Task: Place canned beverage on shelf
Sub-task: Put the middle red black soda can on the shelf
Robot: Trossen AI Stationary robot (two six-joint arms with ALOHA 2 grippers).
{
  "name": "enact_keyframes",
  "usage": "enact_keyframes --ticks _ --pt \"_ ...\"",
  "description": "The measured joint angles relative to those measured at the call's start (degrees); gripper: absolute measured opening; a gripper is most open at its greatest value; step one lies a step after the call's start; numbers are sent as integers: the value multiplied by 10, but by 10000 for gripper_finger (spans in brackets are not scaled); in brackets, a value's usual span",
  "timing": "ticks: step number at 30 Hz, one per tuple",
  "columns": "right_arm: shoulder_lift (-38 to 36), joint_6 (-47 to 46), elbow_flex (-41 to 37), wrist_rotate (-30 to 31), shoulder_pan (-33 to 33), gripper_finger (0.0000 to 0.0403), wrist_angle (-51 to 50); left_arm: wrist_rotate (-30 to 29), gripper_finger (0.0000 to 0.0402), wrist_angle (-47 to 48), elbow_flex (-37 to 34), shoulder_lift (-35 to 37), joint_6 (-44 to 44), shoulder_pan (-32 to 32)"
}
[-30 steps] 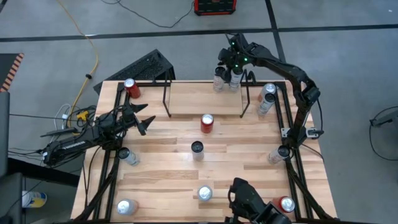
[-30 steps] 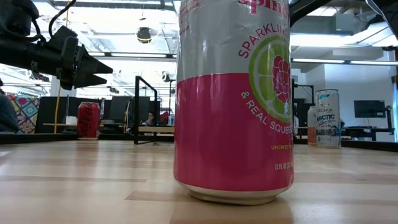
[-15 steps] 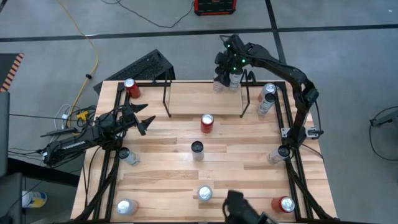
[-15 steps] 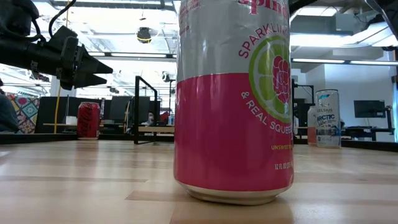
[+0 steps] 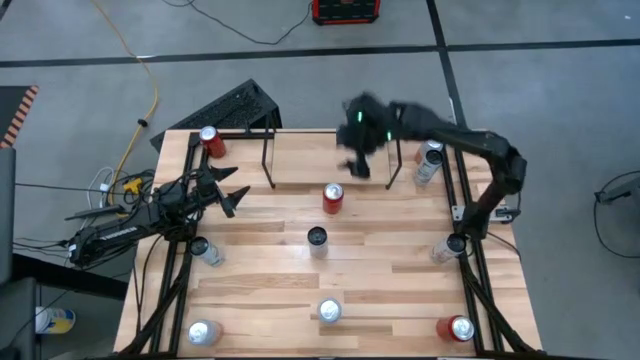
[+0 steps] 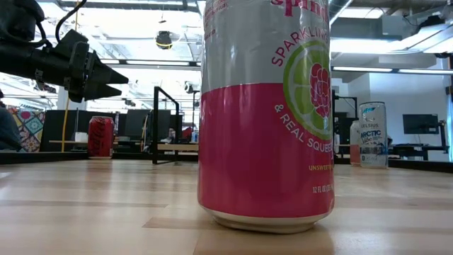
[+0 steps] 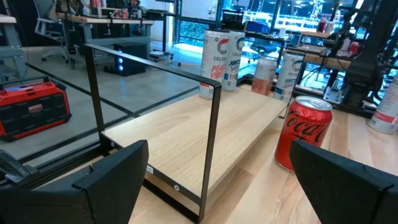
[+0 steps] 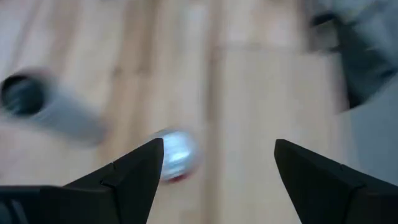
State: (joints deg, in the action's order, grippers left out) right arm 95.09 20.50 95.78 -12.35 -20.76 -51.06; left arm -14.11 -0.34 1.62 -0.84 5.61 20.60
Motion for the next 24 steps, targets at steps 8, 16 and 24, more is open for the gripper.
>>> enact_keyframes --ticks 8,16,24 --pt "-137 -158 -315 126 190 331 209 0 374 0 0 0 0 0" --pt "-263 -301 -488 342 343 331 379 0 374 0 0 0 0 0" --pt "-287 -385 -582 384 407 330 475 0 374 0 0 0 0 0"
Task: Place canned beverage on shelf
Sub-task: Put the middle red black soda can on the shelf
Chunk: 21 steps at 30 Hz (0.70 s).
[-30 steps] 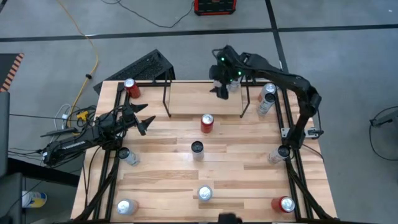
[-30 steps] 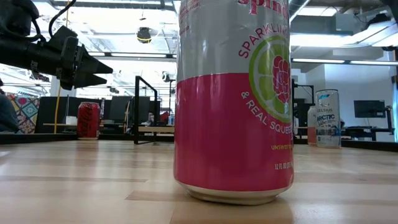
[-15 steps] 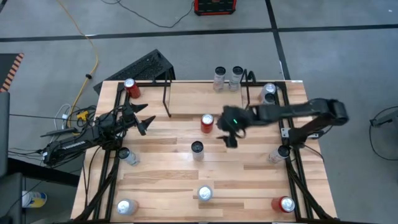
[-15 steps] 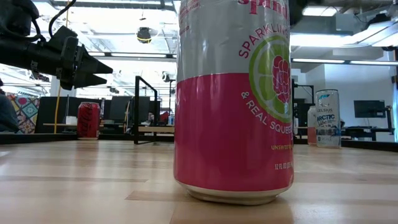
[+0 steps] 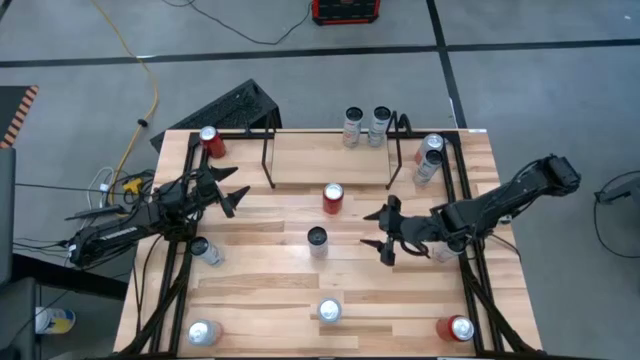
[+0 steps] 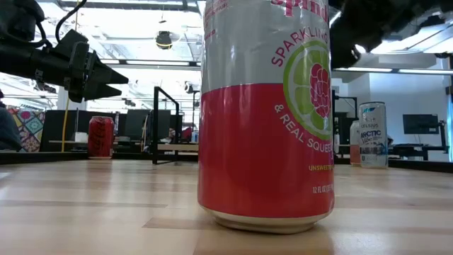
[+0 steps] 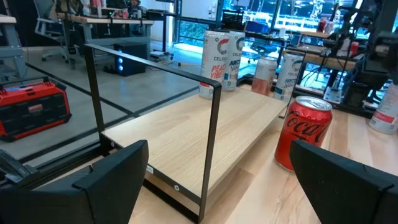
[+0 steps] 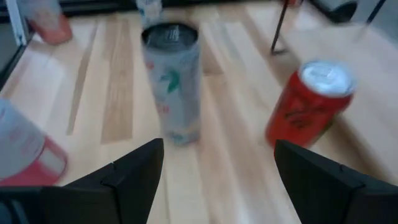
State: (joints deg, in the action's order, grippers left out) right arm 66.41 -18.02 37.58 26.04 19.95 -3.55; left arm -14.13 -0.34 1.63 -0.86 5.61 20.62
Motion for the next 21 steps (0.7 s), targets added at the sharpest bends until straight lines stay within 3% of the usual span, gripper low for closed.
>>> enact_keyframes --ticks 8,21 --pt "48 -27 -36 18 48 330 105 0 374 0 0 0 0 0" --pt "89 -46 -39 24 69 330 132 0 374 0 0 0 0 0"
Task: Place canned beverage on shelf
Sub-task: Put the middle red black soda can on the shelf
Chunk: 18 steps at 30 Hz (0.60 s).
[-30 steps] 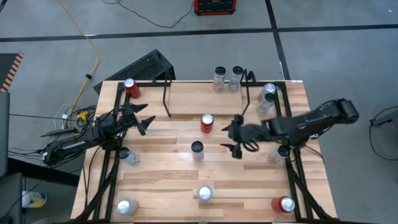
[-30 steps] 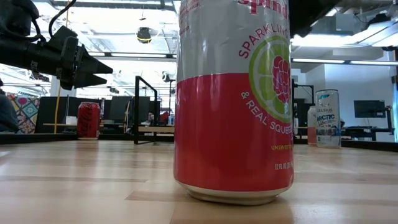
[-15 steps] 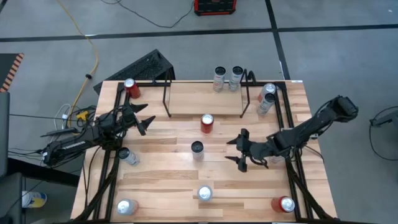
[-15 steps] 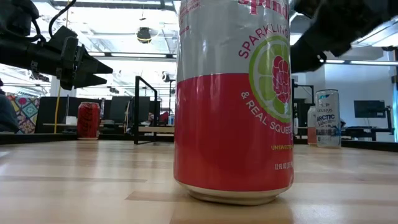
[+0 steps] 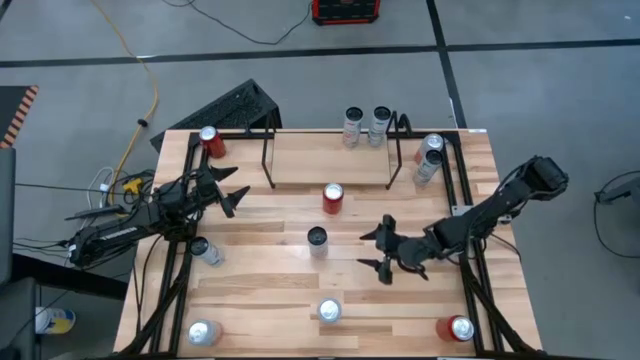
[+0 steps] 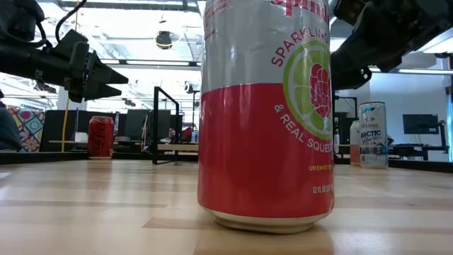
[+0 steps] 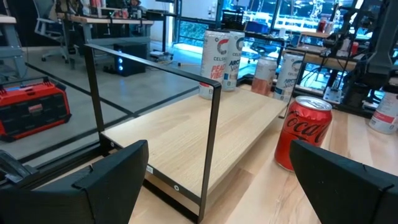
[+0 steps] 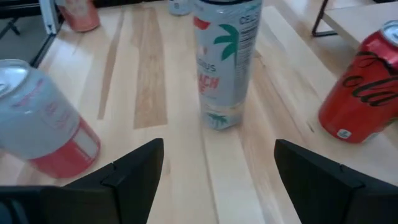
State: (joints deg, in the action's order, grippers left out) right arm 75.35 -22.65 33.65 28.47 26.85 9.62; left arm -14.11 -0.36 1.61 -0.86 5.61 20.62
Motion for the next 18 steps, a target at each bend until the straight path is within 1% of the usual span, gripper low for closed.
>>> enact_keyframes --ticks 4,13,18 --pt "0 -3 0 0 -3 330 5 0 374 0 0 0 0 0" --pt "0 -84 0 0 -1 330 12 0 374 0 0 0 0 0" --pt "0 -90 0 0 9 330 17 0 374 0 0 0 0 0"
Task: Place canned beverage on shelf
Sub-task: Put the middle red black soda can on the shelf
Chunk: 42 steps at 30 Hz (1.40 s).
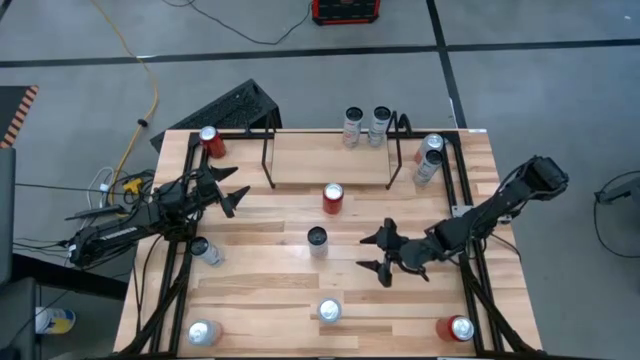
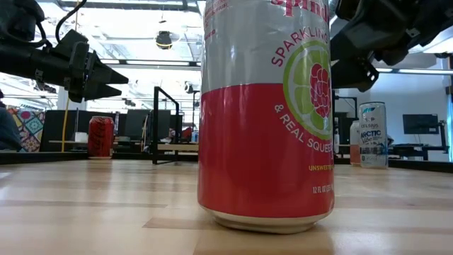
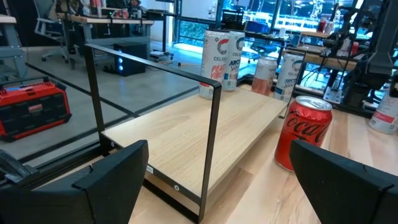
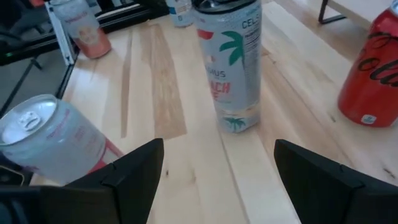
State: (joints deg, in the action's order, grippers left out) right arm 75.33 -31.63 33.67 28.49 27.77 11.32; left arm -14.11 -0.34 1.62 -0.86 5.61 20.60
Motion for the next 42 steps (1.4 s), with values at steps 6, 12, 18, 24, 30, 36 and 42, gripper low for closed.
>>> enact_keyframes --ticks 6,12,18,24,30,36,42 --pt "0 21 0 1 -27 330 0 0 374 0 0 0 0 0" --pt "0 21 0 0 -51 330 1 0 374 0 0 0 0 0" --pt "0 21 0 -1 -49 330 3 0 374 0 0 0 0 0" --pt "0 21 0 -2 -33 330 5 0 374 0 0 0 0 0" --pt "0 30 0 -2 -36 330 10 0 374 0 0 0 0 0" --pt "0 37 0 -2 -56 330 11 0 374 0 0 0 0 0" --pt "0 51 0 -21 -71 331 13 0 374 0 0 0 0 0"
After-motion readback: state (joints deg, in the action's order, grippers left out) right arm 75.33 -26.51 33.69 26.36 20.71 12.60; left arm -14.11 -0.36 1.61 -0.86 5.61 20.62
